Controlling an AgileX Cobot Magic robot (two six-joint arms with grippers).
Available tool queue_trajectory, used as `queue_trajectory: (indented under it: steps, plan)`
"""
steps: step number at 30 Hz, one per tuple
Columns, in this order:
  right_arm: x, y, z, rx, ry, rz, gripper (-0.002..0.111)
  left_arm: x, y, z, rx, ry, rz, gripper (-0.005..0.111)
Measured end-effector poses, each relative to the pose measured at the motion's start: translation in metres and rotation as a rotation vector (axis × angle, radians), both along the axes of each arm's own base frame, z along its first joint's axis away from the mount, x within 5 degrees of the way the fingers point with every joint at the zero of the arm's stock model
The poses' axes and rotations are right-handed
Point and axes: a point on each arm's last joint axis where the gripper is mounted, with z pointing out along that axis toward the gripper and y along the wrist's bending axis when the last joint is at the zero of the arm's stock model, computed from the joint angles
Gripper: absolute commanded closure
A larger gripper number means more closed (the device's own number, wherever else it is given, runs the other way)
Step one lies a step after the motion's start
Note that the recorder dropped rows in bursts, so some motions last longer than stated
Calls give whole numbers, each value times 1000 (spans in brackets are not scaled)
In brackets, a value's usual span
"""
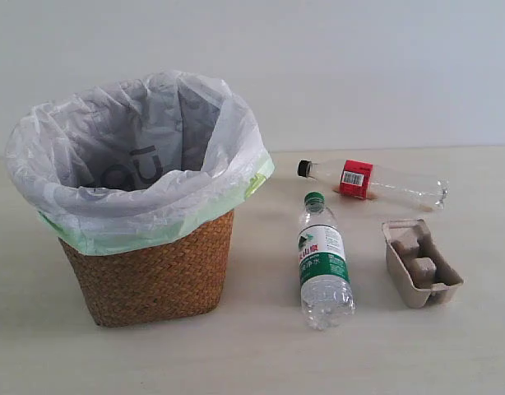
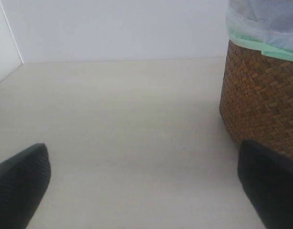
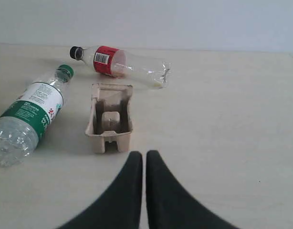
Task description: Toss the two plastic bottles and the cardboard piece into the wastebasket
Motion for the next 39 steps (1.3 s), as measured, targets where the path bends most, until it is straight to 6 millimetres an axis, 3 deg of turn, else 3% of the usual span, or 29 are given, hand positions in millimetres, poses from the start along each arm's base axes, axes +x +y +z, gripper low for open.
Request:
queue_trajectory:
  steps: [8,19,24,30,34,36,39]
  plan:
    - [2,0,8,-11,-88,3,108,0,0,0,0,0,0,-1]
    - [0,1,46,37,-512,11,108,0,0,0,0,0,0,-1]
    - [-9,1,68,173,-758,32,108,0,0,0,0,0,0,-1]
    - [-16,1,85,284,-847,61,108,0,0,0,0,0,0,-1]
    - [-27,-1,118,290,-904,67,86,0,0,0,0,0,0,-1]
    - [-33,-1,132,290,-913,66,67,0,0,0,0,0,0,-1]
    - [-32,-2,153,285,-876,58,27,0,0,0,0,0,0,-1]
